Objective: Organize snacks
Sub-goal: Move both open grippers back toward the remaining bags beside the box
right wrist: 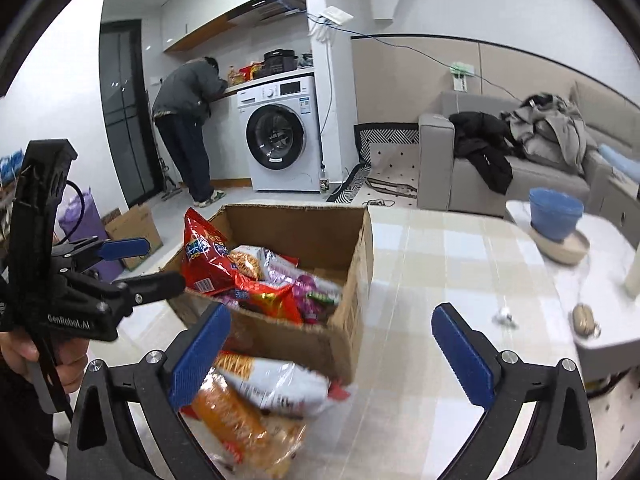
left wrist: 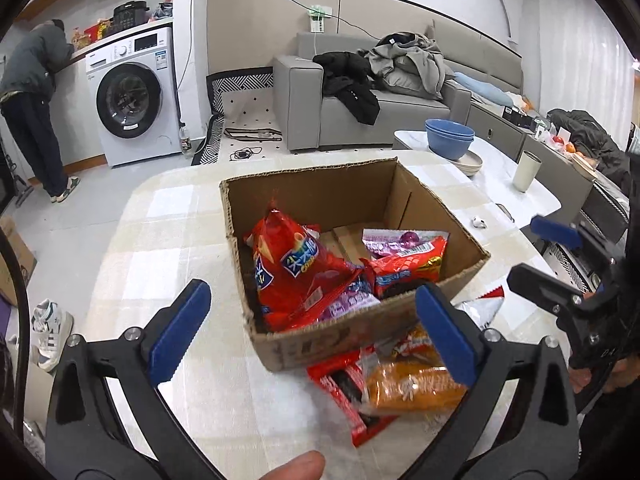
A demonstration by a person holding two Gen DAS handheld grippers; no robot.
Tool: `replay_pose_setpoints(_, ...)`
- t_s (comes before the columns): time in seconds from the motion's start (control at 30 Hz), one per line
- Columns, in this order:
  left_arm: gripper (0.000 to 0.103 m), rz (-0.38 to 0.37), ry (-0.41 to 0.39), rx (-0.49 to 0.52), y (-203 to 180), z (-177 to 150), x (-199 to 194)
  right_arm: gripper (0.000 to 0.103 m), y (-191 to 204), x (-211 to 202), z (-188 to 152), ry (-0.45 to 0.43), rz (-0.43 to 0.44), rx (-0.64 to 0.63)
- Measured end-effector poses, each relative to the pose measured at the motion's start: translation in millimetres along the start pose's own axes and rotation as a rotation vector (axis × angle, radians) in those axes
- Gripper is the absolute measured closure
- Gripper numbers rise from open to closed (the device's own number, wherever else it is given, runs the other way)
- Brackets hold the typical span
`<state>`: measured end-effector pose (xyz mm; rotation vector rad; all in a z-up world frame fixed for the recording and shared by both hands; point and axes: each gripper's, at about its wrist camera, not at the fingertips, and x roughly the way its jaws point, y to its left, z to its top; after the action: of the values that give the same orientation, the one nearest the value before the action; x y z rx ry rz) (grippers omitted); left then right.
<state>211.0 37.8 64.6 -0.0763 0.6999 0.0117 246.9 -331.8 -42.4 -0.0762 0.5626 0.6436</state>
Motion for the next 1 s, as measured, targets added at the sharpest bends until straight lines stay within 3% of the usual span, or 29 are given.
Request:
replay_pose_setpoints(0.37,0.001,0.008,0.015,-0.014,-0.8,-31.1,-34.6,0.001,-7.4,-16.7,-41.6,0.029,0.062,0.088)
replay_pose_setpoints(0.53,0.001,-0.018,0.028,-0.043,-3.0,-41.1,-36.3,0.001,-2.6,-17.1,-43.9,0.053,0.042,0.054)
replay_pose_setpoints(1.0,0.001,0.000,0.060,-0.025,-5.6,-56.2,-35.0,0.001,6.9,-7.7,-45.7,0.085,0.069,0.084)
